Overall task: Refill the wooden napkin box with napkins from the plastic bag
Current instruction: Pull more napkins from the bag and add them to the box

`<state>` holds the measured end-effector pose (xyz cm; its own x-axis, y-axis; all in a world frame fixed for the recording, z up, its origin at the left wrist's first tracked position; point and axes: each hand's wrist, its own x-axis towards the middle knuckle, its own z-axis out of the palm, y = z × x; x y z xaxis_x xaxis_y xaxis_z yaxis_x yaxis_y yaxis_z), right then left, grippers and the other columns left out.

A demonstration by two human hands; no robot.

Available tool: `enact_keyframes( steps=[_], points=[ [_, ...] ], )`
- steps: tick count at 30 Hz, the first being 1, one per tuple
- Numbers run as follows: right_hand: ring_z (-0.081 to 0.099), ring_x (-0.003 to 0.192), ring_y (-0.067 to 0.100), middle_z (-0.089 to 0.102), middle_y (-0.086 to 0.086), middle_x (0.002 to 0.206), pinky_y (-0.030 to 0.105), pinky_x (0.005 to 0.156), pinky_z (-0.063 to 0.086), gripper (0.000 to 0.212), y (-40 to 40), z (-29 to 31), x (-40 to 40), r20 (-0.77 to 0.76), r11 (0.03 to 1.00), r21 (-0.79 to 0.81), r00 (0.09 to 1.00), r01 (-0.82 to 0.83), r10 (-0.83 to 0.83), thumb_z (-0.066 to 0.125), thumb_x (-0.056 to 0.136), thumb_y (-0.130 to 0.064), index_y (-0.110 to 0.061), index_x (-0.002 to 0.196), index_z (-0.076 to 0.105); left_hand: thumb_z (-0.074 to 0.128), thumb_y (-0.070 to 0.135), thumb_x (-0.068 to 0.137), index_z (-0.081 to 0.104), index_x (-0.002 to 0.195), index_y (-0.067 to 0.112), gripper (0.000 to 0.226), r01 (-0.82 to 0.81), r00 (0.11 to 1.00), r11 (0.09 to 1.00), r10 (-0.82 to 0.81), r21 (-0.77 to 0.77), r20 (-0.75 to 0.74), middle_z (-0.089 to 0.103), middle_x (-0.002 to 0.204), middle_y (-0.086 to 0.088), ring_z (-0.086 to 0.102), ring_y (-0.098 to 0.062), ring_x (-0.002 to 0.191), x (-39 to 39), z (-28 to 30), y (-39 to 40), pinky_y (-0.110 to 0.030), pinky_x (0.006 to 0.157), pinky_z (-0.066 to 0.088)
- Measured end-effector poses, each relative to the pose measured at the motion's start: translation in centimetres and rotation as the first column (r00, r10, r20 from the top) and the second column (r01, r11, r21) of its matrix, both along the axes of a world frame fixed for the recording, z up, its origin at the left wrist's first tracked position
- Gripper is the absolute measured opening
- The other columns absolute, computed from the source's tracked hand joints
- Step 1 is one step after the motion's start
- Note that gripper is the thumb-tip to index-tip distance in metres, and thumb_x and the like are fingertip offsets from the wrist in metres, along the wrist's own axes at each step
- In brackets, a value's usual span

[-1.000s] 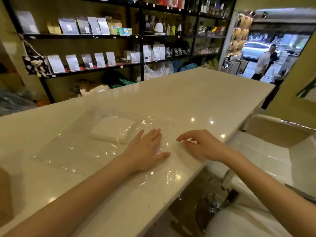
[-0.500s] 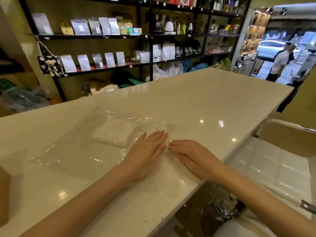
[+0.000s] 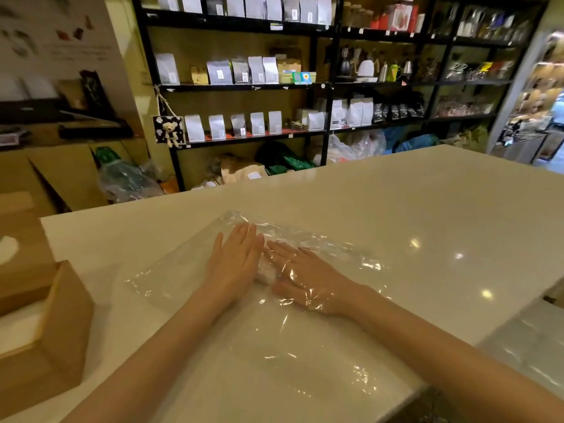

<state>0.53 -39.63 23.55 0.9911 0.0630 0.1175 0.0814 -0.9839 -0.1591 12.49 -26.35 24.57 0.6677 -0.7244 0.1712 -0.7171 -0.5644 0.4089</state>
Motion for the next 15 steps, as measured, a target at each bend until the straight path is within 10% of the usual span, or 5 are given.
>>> enact_keyframes(
  steps=[7,15],
  points=[
    [0.002,0.145,0.009,0.010,-0.002,0.158,0.036,0.119,-0.005,0.075,1.0,0.5,1.5,-0.043,0.998,0.055,0.999,0.012,-0.010,0.005,0.085,-0.063,-0.022,0.148,0.011,0.025,0.044,0.096,0.039,0.138,0.027,0.047,-0.224,0.870,0.882,-0.011,-0.415,-0.493,0.036,0.148,0.005,0.030,-0.013,0.138,1.0,-0.5,0.3,-0.032,0.117,0.015],
    [0.004,0.145,0.006,0.014,-0.005,0.158,0.037,0.119,-0.005,0.056,0.4,0.6,-2.9,-0.070,0.996,0.038,0.995,0.079,-0.076,0.021,0.096,-0.046,-0.025,0.147,0.014,0.017,0.026,0.099,0.021,0.145,0.021,0.047,-0.089,0.982,0.996,0.084,-0.025,-0.170,0.023,0.155,-0.003,0.022,-0.022,0.142,1.5,-1.1,0.2,-0.039,0.117,0.012]
  ],
)
